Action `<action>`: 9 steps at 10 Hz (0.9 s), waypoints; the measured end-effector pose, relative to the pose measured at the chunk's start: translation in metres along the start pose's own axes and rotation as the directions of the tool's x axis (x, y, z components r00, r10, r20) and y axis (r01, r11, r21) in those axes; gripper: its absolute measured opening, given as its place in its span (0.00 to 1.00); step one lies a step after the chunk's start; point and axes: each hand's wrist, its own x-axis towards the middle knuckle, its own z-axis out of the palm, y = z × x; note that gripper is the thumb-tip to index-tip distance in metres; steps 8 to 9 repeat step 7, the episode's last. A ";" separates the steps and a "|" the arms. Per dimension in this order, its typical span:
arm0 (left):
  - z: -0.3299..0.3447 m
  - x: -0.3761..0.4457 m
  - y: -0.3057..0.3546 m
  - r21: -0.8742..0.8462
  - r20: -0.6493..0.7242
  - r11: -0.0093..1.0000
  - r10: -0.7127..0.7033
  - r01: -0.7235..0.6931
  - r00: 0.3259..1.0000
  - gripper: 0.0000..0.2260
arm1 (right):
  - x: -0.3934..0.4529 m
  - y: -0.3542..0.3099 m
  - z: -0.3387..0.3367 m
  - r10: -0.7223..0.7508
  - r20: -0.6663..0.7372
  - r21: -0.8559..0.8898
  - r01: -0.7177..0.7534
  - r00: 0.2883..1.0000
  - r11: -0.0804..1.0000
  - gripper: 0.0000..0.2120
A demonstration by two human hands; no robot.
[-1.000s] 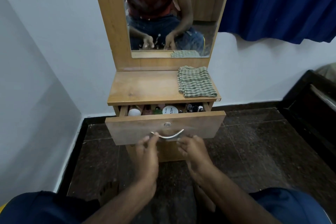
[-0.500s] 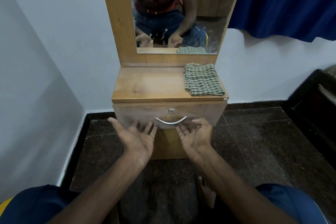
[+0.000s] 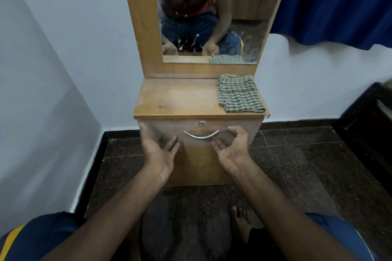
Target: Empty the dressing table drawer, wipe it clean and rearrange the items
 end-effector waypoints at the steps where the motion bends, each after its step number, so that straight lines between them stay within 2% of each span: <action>1: -0.002 0.004 0.011 0.437 -0.188 0.859 0.376 -0.266 0.907 0.31 | 0.010 -0.006 -0.013 -0.253 -0.126 -0.335 0.199 0.959 0.921 0.21; 2: -0.006 0.013 0.023 0.599 -0.018 0.680 0.538 -0.422 0.843 0.33 | 0.014 -0.025 -0.023 -0.457 -0.159 -0.530 0.315 0.875 0.787 0.43; 3: -0.008 0.020 0.022 0.616 0.133 0.641 0.490 -0.459 0.862 0.34 | 0.016 -0.037 -0.025 -0.411 0.032 -0.517 0.366 0.911 0.773 0.50; 4: -0.007 0.019 0.023 0.607 0.175 0.636 0.477 -0.475 0.862 0.36 | 0.052 -0.031 -0.038 -0.379 0.082 -0.481 0.370 0.922 0.795 0.55; 5: -0.012 0.016 0.027 0.662 0.234 0.557 0.482 -0.502 0.844 0.37 | 0.020 -0.033 -0.021 -0.435 0.077 -0.539 0.405 0.897 0.738 0.55; 6: -0.018 0.005 0.030 0.738 0.323 0.370 0.540 -0.564 0.777 0.40 | -0.007 -0.031 -0.016 -0.583 0.106 -0.729 0.462 0.805 0.505 0.48; 7: -0.030 -0.002 0.031 0.781 0.492 0.044 0.571 -0.623 0.657 0.43 | -0.028 -0.021 -0.022 -0.735 0.184 -0.786 0.547 0.652 0.288 0.46; 9: -0.030 -0.002 0.031 0.781 0.492 0.044 0.571 -0.623 0.657 0.43 | -0.028 -0.021 -0.022 -0.735 0.184 -0.786 0.547 0.652 0.288 0.46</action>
